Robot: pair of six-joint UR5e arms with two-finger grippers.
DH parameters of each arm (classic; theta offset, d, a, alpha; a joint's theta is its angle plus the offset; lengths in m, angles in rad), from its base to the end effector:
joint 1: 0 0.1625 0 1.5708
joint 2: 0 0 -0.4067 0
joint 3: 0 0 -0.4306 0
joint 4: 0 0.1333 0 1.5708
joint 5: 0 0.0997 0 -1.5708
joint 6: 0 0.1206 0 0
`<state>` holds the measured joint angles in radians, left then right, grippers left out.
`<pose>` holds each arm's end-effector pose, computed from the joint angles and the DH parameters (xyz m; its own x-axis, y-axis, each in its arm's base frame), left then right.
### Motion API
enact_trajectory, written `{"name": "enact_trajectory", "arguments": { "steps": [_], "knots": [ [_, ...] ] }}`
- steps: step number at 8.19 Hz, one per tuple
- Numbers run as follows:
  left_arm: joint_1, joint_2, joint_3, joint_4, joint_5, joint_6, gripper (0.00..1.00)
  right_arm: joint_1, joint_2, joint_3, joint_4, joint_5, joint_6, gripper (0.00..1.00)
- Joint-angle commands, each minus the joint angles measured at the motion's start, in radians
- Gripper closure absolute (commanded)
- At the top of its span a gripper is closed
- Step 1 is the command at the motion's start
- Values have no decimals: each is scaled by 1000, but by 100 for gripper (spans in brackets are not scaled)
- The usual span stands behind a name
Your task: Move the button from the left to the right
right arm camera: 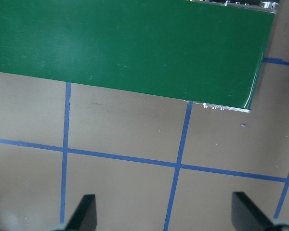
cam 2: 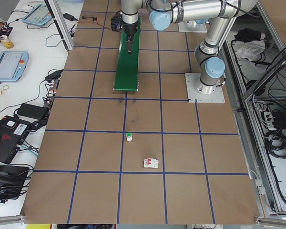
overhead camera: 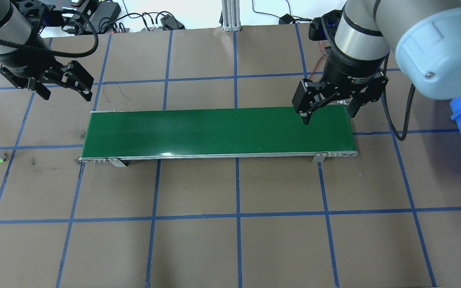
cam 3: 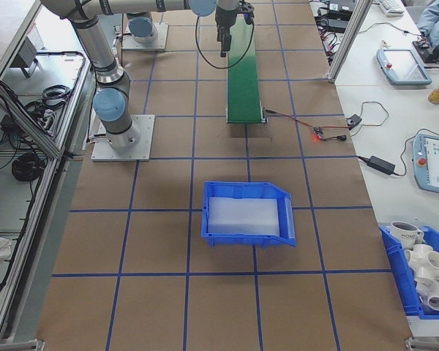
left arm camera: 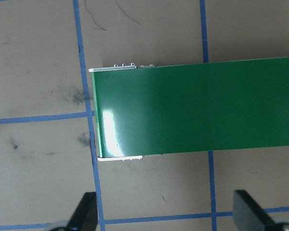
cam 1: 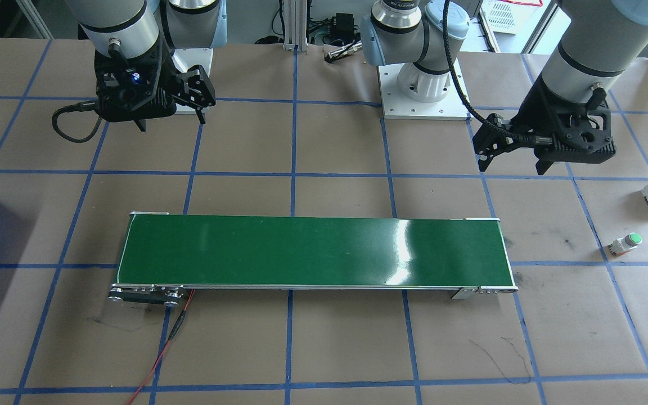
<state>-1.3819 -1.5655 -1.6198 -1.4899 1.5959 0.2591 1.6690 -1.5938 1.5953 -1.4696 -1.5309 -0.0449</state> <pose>-0.0280 -0.5471 0.4336 -0.9970 0.0691 -0.0338 0.0701 0.9971 -0.0295 0.1873 -0.4921 0.4384 -0.9894 -0.1382 -0.0442 -0.1421 0.9847 0.1006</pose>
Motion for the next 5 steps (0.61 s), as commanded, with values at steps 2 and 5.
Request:
{"name": "enact_trajectory", "arguments": {
  "steps": [2, 5],
  "knots": [
    [33, -7, -2, 43, 2, 14, 0, 0, 0, 0, 0, 0, -1, 0],
    [302, -40, -3, 66, -5, 238, 0, 0, 0, 0, 0, 0, 0, 0]
  ]
}}
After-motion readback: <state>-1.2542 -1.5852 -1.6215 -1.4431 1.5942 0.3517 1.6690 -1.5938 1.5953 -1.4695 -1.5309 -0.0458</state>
